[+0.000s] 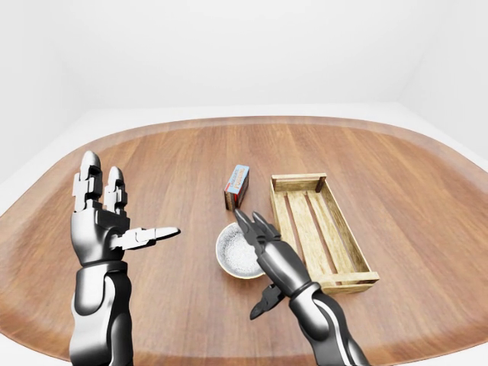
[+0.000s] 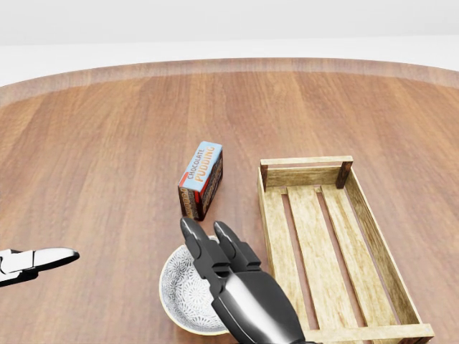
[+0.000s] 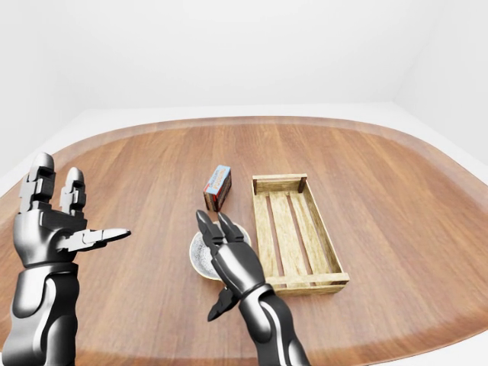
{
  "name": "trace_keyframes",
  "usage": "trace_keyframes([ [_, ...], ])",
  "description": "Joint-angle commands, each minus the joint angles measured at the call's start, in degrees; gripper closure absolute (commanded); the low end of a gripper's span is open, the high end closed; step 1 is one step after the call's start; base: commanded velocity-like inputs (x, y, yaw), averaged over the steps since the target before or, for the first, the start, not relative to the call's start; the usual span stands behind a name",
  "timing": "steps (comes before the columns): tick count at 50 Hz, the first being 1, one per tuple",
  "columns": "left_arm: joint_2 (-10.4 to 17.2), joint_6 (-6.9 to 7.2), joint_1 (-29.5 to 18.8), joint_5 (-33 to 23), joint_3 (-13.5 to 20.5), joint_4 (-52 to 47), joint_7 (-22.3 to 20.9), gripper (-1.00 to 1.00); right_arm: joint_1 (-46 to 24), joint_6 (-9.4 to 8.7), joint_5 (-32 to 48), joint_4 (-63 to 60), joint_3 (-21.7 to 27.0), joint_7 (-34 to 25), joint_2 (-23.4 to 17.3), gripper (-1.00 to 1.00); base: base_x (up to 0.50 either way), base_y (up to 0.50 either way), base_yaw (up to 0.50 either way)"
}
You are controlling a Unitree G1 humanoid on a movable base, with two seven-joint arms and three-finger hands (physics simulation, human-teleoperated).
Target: Pick up the bowl on the left and put it in the tray.
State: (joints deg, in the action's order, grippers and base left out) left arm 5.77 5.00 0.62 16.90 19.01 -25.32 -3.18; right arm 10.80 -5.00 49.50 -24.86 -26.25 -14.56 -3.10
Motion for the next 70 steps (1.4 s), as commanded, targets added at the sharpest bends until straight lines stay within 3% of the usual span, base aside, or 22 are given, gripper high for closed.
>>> trace_keyframes([
  [1,-0.04,0.00,0.00,-0.05,-0.10,0.03,0.09,-1.00,1.46,0.00,3.92,2.42,-1.24,-0.59,0.17,-1.00,0.00,0.00,0.00],
  [24,-0.13,0.00,0.23,-0.03,-0.11,-0.40,0.05,-1.00,0.92,0.00,10.80,7.64,-2.37,2.66,0.96,-1.00,0.00,0.00,0.00],
  [70,0.04,0.00,-0.13,0.40,0.00,-0.41,0.41,-1.00,-6.16,0.00,14.59,20.97,5.29,0.10,4.53,-1.00,0.00,0.00,0.00],
])
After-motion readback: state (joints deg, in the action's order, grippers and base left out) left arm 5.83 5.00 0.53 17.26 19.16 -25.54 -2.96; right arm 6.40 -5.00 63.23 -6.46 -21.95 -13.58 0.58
